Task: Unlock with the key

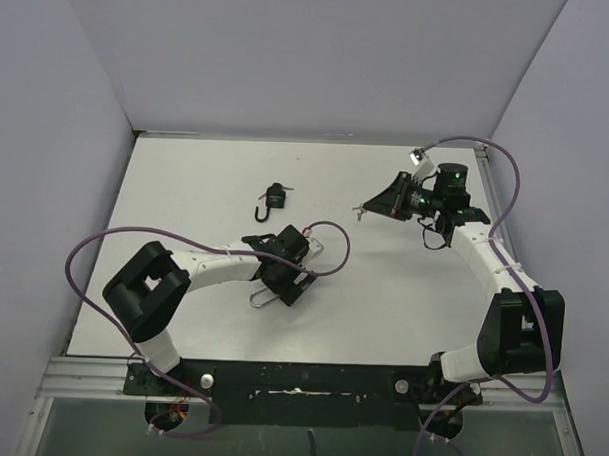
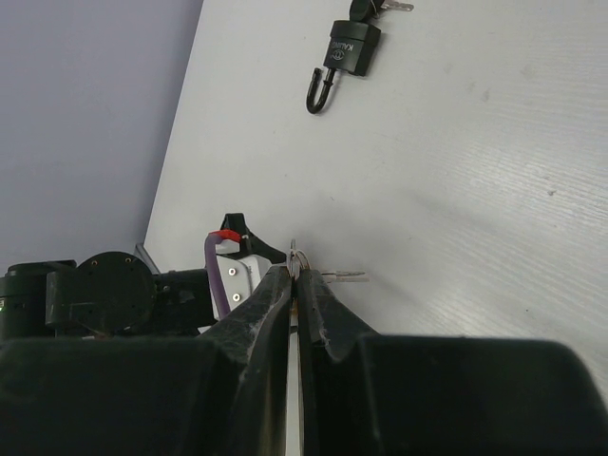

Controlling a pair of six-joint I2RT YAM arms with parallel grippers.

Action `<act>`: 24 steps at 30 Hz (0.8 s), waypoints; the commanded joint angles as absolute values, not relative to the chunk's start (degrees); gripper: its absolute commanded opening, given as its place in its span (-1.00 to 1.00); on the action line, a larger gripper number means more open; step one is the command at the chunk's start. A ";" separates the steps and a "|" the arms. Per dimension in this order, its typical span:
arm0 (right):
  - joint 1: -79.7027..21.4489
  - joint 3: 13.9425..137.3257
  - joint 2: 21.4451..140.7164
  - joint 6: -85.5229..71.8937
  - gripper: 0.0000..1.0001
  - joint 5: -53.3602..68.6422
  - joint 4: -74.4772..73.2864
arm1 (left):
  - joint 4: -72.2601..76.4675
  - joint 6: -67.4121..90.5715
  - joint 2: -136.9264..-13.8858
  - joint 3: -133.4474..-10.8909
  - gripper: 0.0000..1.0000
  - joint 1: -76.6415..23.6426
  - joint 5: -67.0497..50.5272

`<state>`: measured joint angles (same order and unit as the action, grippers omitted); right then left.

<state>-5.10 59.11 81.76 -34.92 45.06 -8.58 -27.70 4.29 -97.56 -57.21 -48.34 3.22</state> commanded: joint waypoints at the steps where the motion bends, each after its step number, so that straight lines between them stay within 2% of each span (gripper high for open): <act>1: -4.34 60.16 80.25 -34.81 -1.00 46.67 -6.02 | -27.83 4.91 -98.27 -59.68 0.61 -48.67 4.30; 10: -3.96 59.59 80.14 -34.89 -1.00 46.67 -5.98 | -28.28 5.36 -97.80 -59.39 0.26 -48.69 5.07; 13: -3.93 59.59 80.16 -34.91 -1.00 46.67 -5.84 | -28.31 5.36 -97.98 -59.57 0.06 -48.69 5.23; 15: -3.87 59.68 80.16 -34.89 -1.00 46.67 -5.89 | -28.30 5.28 -98.26 -59.95 -0.20 -48.69 5.23; 16: -3.85 59.68 80.16 -34.89 -1.00 46.67 -5.89 | -28.34 5.15 -98.37 -60.25 -0.65 -48.69 5.09; 17: -3.75 59.68 80.13 -34.82 -1.00 46.63 -5.89 | -28.38 5.10 -98.51 -60.55 -1.00 -48.69 5.45; 24: -2.89 59.76 79.72 -34.29 -1.00 46.16 -6.96 | -25.38 2.72 -96.31 -63.62 -1.00 -48.54 8.28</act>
<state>-3.88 59.11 81.76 -34.89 45.10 -8.60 -28.60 5.02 -98.17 -58.57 -48.34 5.37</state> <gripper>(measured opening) 0.051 0.587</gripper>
